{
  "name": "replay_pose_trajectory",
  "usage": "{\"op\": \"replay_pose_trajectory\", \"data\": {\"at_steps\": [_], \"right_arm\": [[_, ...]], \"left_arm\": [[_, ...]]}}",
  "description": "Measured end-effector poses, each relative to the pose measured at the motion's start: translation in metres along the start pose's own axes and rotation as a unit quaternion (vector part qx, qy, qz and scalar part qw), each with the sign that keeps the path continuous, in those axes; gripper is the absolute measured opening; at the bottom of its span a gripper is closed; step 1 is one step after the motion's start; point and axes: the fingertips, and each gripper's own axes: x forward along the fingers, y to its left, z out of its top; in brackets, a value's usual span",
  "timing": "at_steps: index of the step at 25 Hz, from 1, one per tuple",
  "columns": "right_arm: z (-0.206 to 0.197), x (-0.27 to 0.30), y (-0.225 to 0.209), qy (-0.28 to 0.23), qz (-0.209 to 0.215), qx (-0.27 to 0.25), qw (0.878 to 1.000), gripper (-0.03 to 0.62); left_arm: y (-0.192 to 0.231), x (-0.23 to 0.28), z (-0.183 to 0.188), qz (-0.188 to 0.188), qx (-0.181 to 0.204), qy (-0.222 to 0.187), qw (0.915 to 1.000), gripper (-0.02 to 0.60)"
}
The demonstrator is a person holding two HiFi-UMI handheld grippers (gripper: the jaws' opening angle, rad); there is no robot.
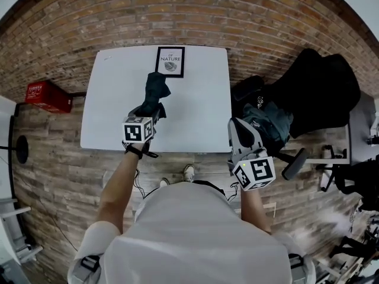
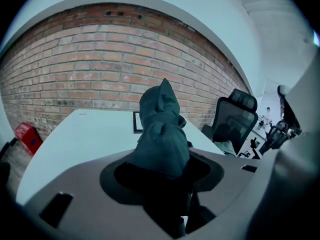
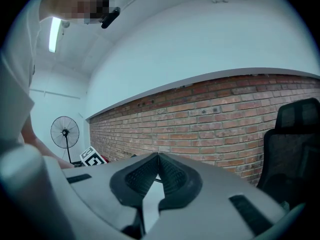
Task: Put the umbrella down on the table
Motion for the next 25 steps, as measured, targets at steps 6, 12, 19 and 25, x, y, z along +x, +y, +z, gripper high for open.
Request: {"op": "replay_pose_trajectory", "data": {"at_steps": [6,12,19,25], "right_arm": [[-0.006,-0.018,-0.022,0.008,-0.033,0.005,0.999,0.02],[-0.009,-0.029,-0.033,0.018,-0.05,0.006,0.999,0.02],[-0.01,-0.031,-0.035,0.024,-0.058,0.0,0.998,0.02],[-0.012,-0.031,-0.04,0.032,-0.069,0.0,0.997,0.02]], "left_arm": [[-0.003,0.042,-0.015,0.006,0.01,0.046,0.9989,0.236],[0.001,0.074,-0.023,0.027,-0.041,0.075,0.996,0.236],[0.014,0.099,-0.04,0.057,-0.045,0.108,0.9914,0.239],[0.03,0.107,-0.046,0.077,-0.041,0.118,0.9892,0.241]]}}
